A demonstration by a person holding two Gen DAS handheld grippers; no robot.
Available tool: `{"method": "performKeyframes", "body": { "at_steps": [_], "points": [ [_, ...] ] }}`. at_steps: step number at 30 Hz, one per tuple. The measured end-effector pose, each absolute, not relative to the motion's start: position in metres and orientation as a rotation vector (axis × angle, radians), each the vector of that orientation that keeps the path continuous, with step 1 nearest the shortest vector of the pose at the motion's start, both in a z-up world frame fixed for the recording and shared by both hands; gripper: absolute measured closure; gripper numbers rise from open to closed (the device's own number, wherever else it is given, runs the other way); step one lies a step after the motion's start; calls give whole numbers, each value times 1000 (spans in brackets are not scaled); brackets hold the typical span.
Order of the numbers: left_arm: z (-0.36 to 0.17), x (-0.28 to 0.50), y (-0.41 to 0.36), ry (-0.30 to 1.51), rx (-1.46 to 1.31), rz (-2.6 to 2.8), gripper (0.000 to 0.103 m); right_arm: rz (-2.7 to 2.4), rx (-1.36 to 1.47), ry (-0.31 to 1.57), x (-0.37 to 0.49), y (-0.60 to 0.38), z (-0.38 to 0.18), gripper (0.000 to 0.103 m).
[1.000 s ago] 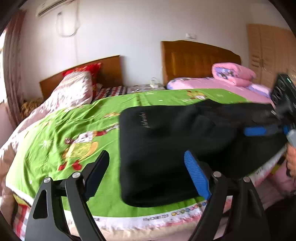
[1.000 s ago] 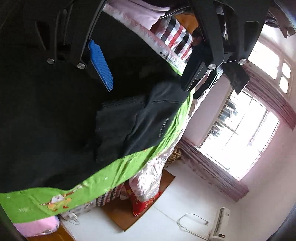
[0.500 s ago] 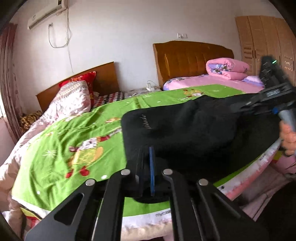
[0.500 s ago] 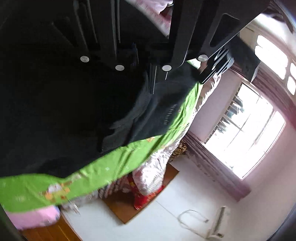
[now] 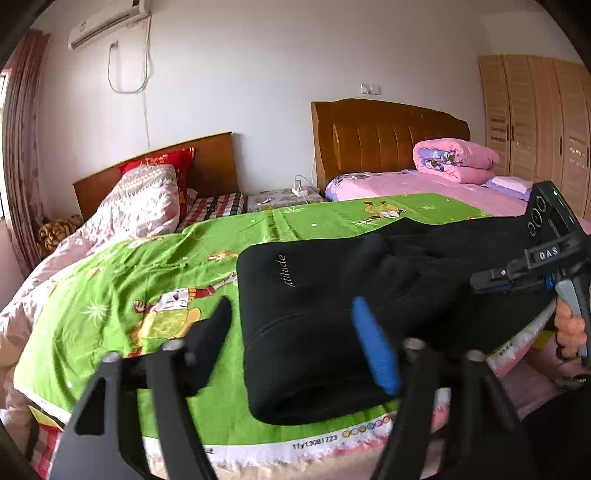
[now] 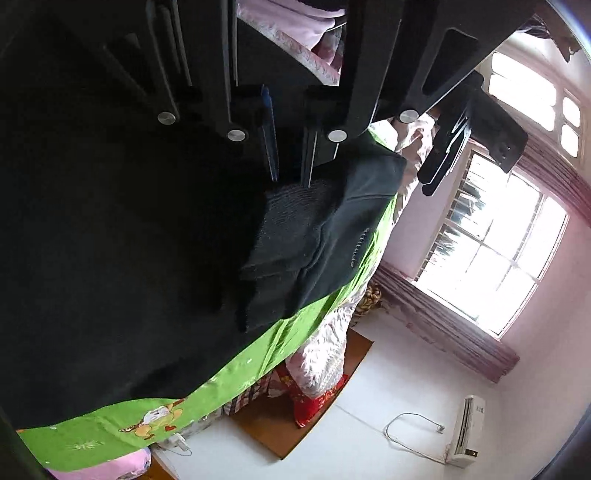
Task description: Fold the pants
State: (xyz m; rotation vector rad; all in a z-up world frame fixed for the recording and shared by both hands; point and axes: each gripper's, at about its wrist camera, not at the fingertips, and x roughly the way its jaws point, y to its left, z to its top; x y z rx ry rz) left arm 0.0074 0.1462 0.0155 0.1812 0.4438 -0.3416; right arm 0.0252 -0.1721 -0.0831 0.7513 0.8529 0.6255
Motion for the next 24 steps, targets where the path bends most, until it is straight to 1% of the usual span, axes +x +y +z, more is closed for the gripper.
{"method": "performKeyframes", "body": {
  "at_steps": [3, 4, 5, 6, 7, 8, 11, 15, 16, 17, 18, 19, 20, 21, 22, 23, 24],
  "points": [
    [4, 19, 134, 495, 237, -326, 27, 649, 820, 856, 26, -176, -90, 84],
    [-2, 23, 128, 515, 267, -306, 27, 654, 833, 857, 26, -177, -91, 79],
    [-6, 26, 126, 529, 281, -298, 27, 688, 864, 848, 25, -178, -92, 65],
    [-10, 29, 124, 539, 285, -296, 26, 722, 891, 826, 25, -179, -91, 59],
    [-13, 31, 123, 546, 277, -301, 26, 769, 911, 791, 23, -178, -88, 42],
    [-15, 31, 124, 550, 264, -304, 24, 808, 906, 764, 21, -175, -83, 30],
    [-17, 33, 128, 559, 227, -311, 23, 750, 855, 738, 22, -173, -74, 24],
    [-17, 32, 130, 555, 230, -306, 21, 707, 868, 744, 38, -172, -74, 24],
    [-17, 32, 131, 554, 232, -305, 20, 707, 864, 763, 44, -167, -75, 28],
    [-18, 32, 131, 552, 232, -300, 19, 707, 857, 777, 48, -165, -77, 37],
    [-19, 32, 132, 553, 226, -299, 18, 709, 842, 794, 53, -160, -79, 43],
    [-19, 32, 133, 554, 220, -300, 18, 698, 818, 807, 57, -154, -80, 51],
    [-20, 32, 134, 555, 213, -300, 18, 671, 778, 815, 61, -148, -81, 63],
    [-20, 32, 134, 555, 211, -300, 18, 652, 760, 817, 63, -146, -81, 69],
    [-20, 31, 134, 555, 213, -302, 18, 639, 764, 812, 64, -147, -80, 79],
    [-20, 29, 134, 553, 221, -305, 19, 629, 765, 790, 61, -151, -79, 89],
    [-19, 28, 133, 547, 229, -307, 24, 626, 739, 771, 57, -150, -75, 90]
  ]
}}
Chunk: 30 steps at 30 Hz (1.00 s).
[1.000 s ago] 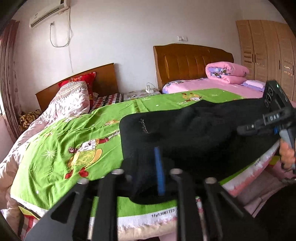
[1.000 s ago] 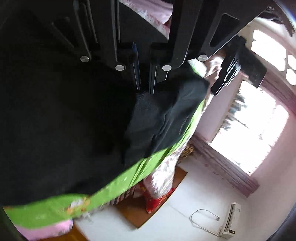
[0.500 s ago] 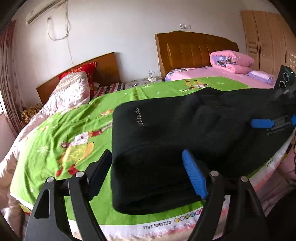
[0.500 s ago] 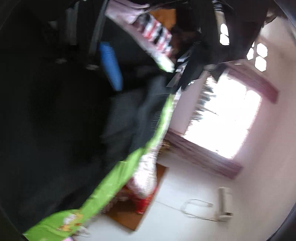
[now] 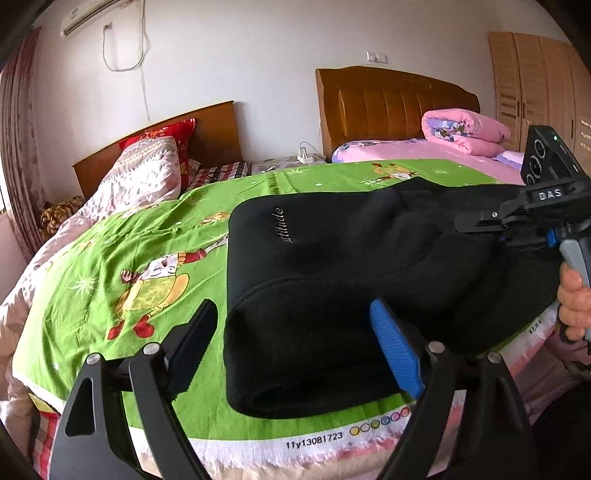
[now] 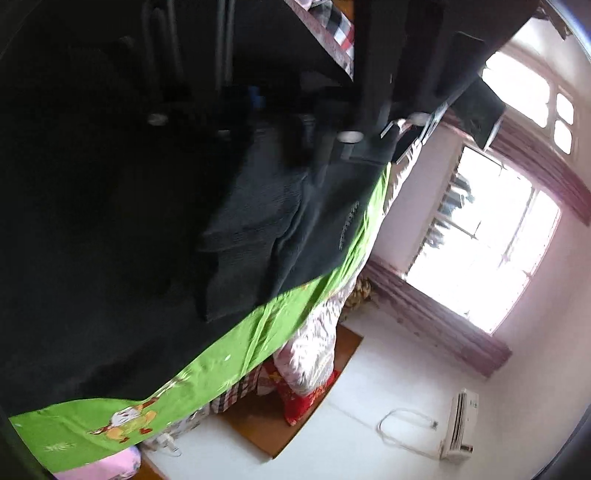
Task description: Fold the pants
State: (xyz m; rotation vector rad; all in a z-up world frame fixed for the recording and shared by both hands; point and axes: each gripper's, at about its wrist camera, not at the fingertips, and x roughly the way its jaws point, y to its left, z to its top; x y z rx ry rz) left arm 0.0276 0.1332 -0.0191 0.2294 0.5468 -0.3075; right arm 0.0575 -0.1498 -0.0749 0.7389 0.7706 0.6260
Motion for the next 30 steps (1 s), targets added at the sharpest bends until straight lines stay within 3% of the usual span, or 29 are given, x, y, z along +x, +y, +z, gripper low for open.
{"method": "performKeyframes", "body": {
  "at_steps": [3, 7, 10, 12, 15, 16, 18, 20, 24, 30],
  "points": [
    [-11, 18, 133, 512, 253, -328, 48, 632, 625, 697, 36, -141, -56, 91],
    [1, 7, 132, 476, 266, -363, 52, 592, 604, 674, 14, -147, -53, 91],
    [-3, 10, 129, 505, 271, -385, 48, 572, 623, 730, 24, -151, -73, 91],
    [-16, 20, 124, 534, 294, -349, 33, 609, 669, 776, 38, -151, -90, 91],
    [-27, 30, 122, 562, 298, -309, 22, 619, 653, 790, 42, -149, -89, 88],
    [-26, 31, 124, 572, 284, -312, 22, 617, 642, 802, 42, -150, -87, 83],
    [-26, 35, 129, 607, 256, -320, 19, 622, 642, 812, 37, -158, -79, 58],
    [-22, 31, 135, 599, 255, -312, 19, 625, 665, 767, 27, -173, -66, 7],
    [-6, 16, 154, 530, 204, -285, 19, 594, 738, 743, 19, -206, -52, 4],
    [-9, 14, 172, 530, 159, -214, 18, 585, 731, 958, 48, -196, -72, 4]
  ]
}}
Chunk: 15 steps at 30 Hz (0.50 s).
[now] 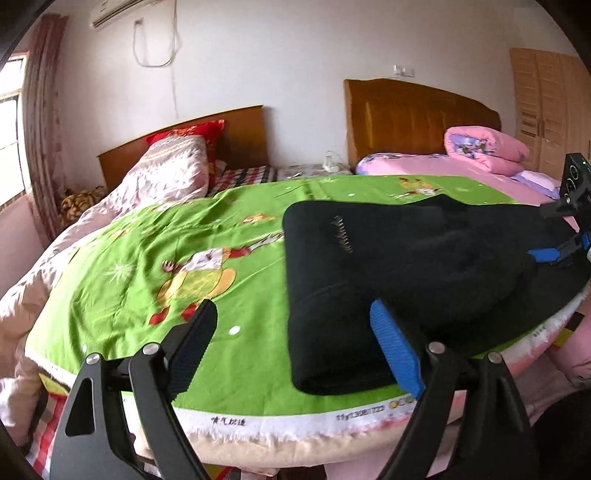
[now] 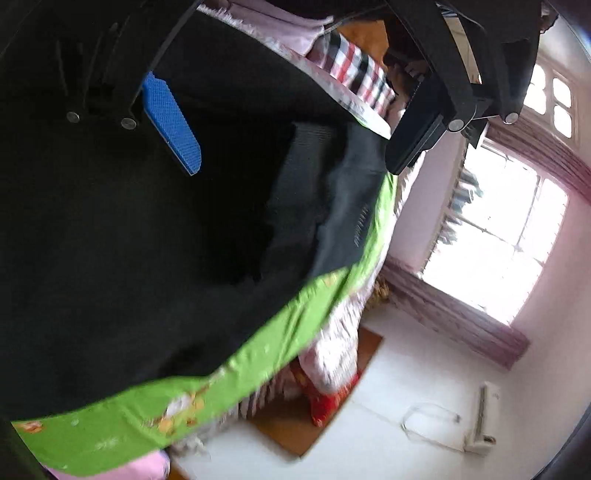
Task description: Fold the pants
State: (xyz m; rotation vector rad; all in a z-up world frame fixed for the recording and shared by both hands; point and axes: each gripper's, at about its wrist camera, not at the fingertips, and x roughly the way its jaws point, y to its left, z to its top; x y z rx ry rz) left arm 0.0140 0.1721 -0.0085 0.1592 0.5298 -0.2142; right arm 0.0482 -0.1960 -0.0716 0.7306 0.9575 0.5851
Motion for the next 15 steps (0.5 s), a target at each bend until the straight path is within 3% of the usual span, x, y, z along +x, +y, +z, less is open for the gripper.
{"method": "performKeyframes", "body": {
  "at_steps": [5, 10, 12, 14, 15],
  "points": [
    [-19, 13, 170, 540, 153, -229, 17, 684, 604, 1124, 68, -150, -73, 4],
    [-24, 13, 178, 543, 111, -240, 16, 782, 678, 1131, 83, -140, -74, 6],
    [-23, 10, 181, 538, 114, -245, 15, 765, 710, 1084, 86, -142, -75, 15],
    [-22, 5, 184, 535, 120, -246, 14, 733, 737, 1053, 89, -142, -83, 43],
    [-22, 3, 186, 539, 125, -246, 14, 727, 750, 1036, 88, -143, -86, 46]
  ]
}}
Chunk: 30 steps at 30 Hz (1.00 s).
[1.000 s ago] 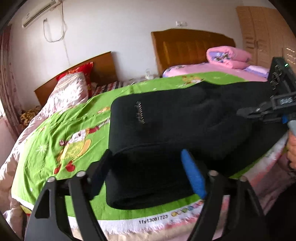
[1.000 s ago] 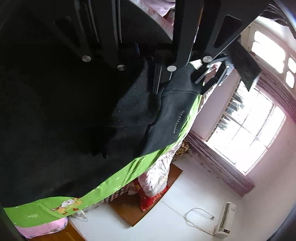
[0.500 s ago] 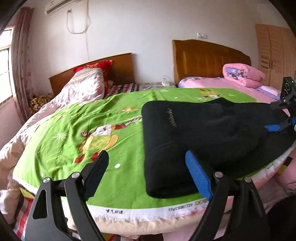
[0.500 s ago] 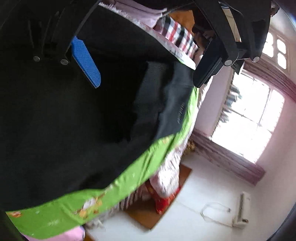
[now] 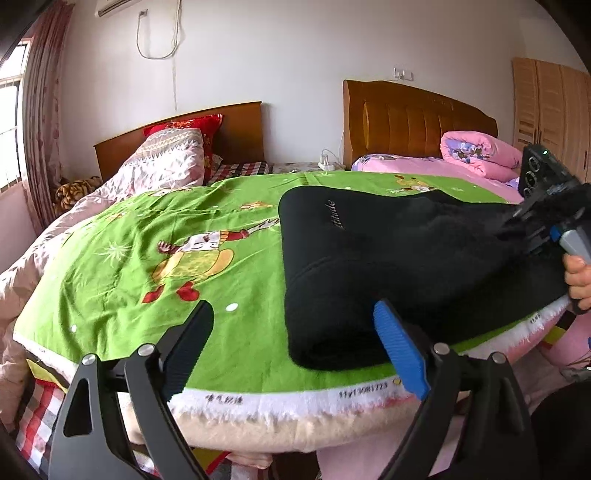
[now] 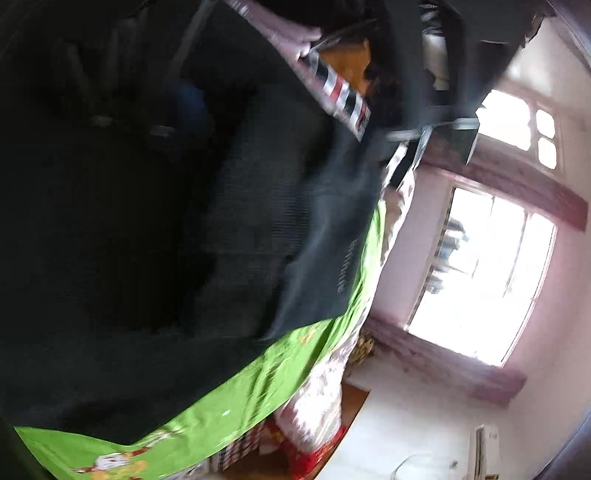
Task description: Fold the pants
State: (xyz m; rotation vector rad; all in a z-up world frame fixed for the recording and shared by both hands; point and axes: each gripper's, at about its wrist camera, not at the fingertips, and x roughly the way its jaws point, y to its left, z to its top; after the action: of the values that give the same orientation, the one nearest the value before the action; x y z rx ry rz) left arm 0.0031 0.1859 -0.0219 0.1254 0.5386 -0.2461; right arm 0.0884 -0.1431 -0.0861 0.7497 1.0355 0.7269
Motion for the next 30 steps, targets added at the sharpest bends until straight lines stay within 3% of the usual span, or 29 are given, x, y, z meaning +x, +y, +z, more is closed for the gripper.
{"method": "performKeyframes", "body": {
  "at_steps": [5, 8, 17, 27, 28, 29, 30],
  "points": [
    [-28, -12, 182, 577, 173, -257, 14, 691, 752, 888, 70, -152, -76, 74],
    [-32, -14, 172, 591, 172, -274, 14, 683, 734, 787, 66, -152, -47, 80],
    [-37, 30, 163, 631, 148, -141, 13, 665, 618, 630, 59, -148, 9, 83],
    [-44, 39, 185, 660, 89, -75, 12, 615, 773, 840, 68, -175, -66, 81],
    [-44, 39, 184, 657, 98, -73, 12, 602, 770, 846, 66, -179, -67, 71],
    [-44, 39, 183, 654, 109, -70, 12, 593, 772, 856, 65, -185, -69, 20],
    [-44, 38, 183, 653, 111, -70, 12, 595, 794, 849, 64, -191, -71, 5]
  ]
}}
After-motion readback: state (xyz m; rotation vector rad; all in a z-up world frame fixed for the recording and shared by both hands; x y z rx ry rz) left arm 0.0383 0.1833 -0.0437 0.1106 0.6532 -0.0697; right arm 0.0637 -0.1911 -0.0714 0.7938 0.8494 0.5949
